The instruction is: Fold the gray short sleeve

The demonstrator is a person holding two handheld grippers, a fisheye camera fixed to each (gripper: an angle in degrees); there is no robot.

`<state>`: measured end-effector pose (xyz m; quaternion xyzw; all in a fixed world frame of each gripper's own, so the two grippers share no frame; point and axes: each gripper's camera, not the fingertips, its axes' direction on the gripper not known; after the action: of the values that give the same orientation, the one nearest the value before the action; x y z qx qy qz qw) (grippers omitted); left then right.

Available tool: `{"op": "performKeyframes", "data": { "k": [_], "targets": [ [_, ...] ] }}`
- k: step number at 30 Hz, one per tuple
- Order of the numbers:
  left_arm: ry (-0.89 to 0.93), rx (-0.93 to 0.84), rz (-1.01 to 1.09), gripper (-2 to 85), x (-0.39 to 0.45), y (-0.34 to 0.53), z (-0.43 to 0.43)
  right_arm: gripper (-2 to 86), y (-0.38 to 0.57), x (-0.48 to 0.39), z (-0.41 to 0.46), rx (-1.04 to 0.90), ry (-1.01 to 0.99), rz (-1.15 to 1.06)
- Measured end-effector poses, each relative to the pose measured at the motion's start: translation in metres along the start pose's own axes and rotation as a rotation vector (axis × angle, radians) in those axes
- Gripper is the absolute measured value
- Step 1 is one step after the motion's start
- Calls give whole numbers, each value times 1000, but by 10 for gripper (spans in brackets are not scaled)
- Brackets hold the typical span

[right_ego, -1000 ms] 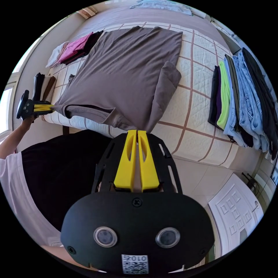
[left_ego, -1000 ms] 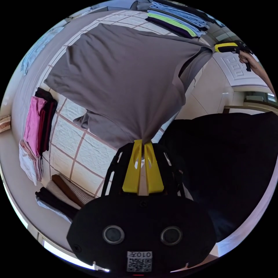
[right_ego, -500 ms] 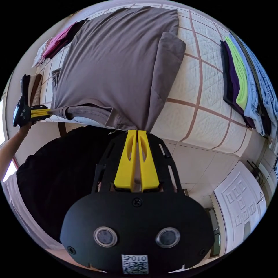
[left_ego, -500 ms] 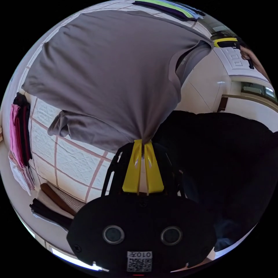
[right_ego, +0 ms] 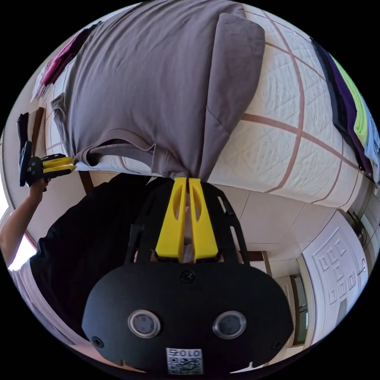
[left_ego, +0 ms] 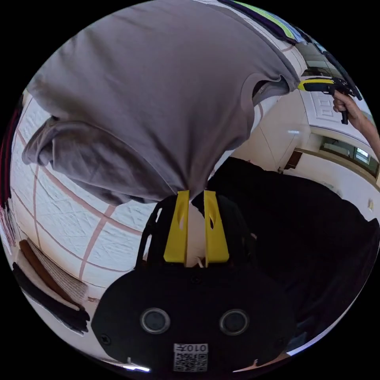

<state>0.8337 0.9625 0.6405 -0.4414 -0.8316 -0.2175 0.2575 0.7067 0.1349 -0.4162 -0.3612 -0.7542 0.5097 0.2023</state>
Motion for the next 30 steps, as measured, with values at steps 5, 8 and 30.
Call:
{"op": "performKeyframes", "data": {
  "k": [5, 8, 30],
  "targets": [
    [202, 144, -127, 46, -12, 78, 9, 36, 9, -20, -8, -31, -25, 6],
    [313, 257, -307, 47, -32, 141, 13, 41, 18, -42, -33, 57, -53, -17],
    [260, 519, -707, 40, -119, 254, 22, 98, -228, -468, -96, 107, 203, -728]
  ]
}}
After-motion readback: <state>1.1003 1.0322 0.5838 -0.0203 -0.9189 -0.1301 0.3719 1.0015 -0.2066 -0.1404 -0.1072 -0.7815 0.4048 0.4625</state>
